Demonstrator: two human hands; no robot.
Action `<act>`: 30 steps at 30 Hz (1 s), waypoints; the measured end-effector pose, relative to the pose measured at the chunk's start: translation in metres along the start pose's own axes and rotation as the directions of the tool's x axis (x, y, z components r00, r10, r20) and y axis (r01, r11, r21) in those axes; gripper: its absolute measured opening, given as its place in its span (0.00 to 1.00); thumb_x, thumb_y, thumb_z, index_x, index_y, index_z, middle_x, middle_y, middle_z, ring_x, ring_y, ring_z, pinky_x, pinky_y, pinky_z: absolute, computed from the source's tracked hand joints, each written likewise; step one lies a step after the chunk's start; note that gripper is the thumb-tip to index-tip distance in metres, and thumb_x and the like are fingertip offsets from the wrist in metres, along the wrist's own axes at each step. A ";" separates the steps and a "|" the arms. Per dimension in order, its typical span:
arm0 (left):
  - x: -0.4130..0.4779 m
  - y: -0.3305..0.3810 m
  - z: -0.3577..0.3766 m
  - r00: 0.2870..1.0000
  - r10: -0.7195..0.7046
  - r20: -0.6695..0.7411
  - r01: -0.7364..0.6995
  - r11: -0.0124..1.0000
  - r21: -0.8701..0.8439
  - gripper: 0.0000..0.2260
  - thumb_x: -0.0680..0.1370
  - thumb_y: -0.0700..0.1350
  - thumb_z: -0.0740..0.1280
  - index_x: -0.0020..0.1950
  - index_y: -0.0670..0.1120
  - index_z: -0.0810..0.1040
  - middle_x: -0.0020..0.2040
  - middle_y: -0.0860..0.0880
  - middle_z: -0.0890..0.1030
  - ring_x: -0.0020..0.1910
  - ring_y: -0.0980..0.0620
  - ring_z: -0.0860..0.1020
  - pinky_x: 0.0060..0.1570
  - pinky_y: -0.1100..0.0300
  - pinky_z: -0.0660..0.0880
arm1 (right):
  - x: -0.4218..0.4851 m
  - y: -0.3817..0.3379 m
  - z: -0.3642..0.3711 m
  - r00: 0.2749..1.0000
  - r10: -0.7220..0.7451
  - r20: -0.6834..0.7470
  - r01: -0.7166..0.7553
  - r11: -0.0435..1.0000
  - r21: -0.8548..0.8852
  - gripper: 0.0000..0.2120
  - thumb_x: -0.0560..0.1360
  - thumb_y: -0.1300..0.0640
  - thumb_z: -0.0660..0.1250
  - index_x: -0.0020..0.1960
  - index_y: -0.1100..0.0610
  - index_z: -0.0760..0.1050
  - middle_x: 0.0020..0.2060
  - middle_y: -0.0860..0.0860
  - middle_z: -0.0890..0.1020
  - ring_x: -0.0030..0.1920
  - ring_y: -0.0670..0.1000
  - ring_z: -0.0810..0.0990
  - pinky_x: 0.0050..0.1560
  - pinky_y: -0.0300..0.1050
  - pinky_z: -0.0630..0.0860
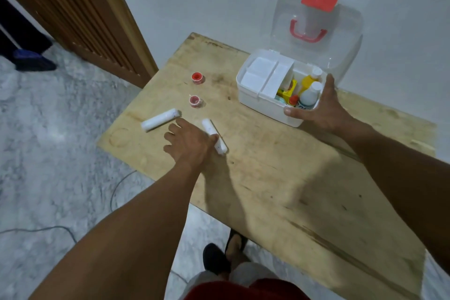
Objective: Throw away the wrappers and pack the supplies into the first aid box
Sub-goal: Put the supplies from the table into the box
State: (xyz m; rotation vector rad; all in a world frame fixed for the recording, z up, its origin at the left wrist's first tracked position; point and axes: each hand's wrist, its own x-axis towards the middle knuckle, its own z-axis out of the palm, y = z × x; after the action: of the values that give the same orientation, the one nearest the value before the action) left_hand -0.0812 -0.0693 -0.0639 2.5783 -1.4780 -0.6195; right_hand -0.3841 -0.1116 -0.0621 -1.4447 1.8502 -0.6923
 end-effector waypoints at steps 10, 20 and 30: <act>-0.007 0.025 0.016 0.965 0.246 0.088 -0.237 0.966 -0.107 0.23 0.79 0.42 0.62 0.73 0.52 0.62 0.63 0.38 0.68 0.61 0.36 0.70 0.54 0.46 0.71 | 0.001 0.003 -0.001 1.000 0.010 0.011 -0.010 1.000 0.009 0.69 0.49 0.25 0.77 0.76 0.44 0.41 0.77 0.48 0.58 0.75 0.51 0.64 0.73 0.55 0.67; 0.003 0.030 0.012 0.927 0.359 0.109 -0.370 0.923 0.108 0.16 0.78 0.43 0.64 0.65 0.48 0.75 0.56 0.40 0.77 0.55 0.36 0.76 0.49 0.51 0.72 | 0.001 0.005 0.001 1.000 0.019 0.003 -0.019 1.000 0.000 0.68 0.49 0.25 0.76 0.77 0.42 0.41 0.77 0.48 0.57 0.76 0.53 0.61 0.74 0.57 0.65; 0.014 0.039 -0.012 0.893 0.386 0.231 -0.353 0.920 -0.173 0.36 0.72 0.42 0.71 0.76 0.47 0.58 0.59 0.38 0.79 0.55 0.37 0.79 0.52 0.49 0.77 | -0.005 0.002 -0.001 0.997 0.063 0.036 -0.062 0.998 -0.023 0.71 0.52 0.27 0.76 0.77 0.42 0.32 0.80 0.46 0.46 0.79 0.52 0.50 0.77 0.57 0.58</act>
State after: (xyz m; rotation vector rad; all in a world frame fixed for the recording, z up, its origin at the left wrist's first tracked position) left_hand -0.1010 -0.1028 -0.0456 2.0963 -1.8765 -0.9876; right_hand -0.3853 -0.1058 -0.0623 -1.3984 1.8718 -0.6123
